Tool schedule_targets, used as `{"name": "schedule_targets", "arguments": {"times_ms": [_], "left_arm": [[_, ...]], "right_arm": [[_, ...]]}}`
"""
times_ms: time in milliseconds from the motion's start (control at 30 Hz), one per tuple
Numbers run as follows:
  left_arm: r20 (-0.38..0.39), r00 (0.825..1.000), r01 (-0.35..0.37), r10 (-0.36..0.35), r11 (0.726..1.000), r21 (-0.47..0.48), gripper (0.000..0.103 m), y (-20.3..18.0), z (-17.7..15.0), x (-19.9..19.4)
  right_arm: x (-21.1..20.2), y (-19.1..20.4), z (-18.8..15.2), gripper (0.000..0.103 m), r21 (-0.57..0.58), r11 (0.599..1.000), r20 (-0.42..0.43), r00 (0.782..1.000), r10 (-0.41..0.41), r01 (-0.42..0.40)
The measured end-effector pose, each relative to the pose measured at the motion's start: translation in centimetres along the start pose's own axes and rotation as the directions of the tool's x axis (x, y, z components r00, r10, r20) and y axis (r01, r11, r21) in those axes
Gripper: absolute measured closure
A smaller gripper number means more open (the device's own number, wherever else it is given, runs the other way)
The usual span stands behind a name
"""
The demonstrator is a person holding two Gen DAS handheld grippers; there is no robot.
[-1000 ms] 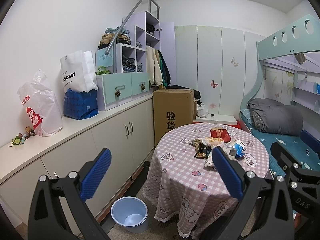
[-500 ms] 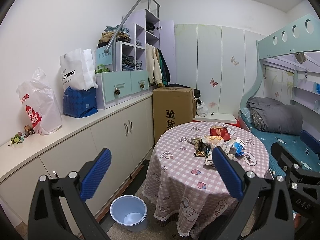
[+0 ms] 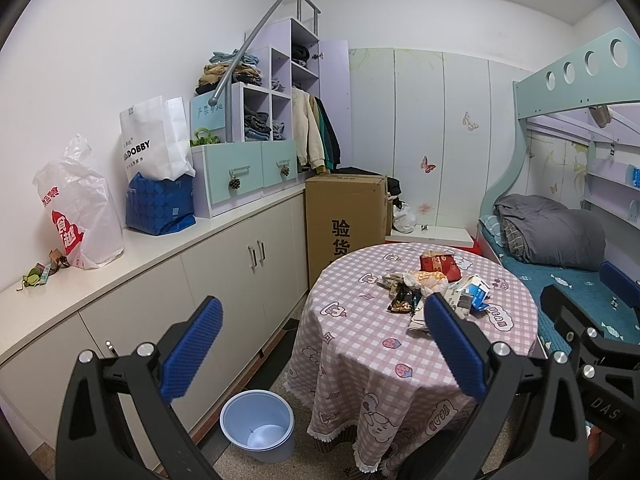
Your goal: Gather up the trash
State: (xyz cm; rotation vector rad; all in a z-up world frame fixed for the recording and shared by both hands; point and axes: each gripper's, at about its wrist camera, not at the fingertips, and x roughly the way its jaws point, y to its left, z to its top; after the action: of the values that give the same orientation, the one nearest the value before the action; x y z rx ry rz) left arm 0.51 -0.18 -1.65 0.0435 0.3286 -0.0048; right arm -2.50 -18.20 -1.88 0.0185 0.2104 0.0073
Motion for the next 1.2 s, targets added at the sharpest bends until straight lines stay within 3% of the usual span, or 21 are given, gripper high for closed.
{"name": "schedule_targets", "arguments": {"times_ms": [1200], "left_arm": [[-0.013, 1.0, -0.005, 0.005, 1.0, 0.001, 0.004, 0.3, -0.3, 0.4]], "right_arm": [[1.4, 0.6, -0.9, 0.005, 0.029, 0.999, -0.033, 0.999, 0.033, -0.032]]}}
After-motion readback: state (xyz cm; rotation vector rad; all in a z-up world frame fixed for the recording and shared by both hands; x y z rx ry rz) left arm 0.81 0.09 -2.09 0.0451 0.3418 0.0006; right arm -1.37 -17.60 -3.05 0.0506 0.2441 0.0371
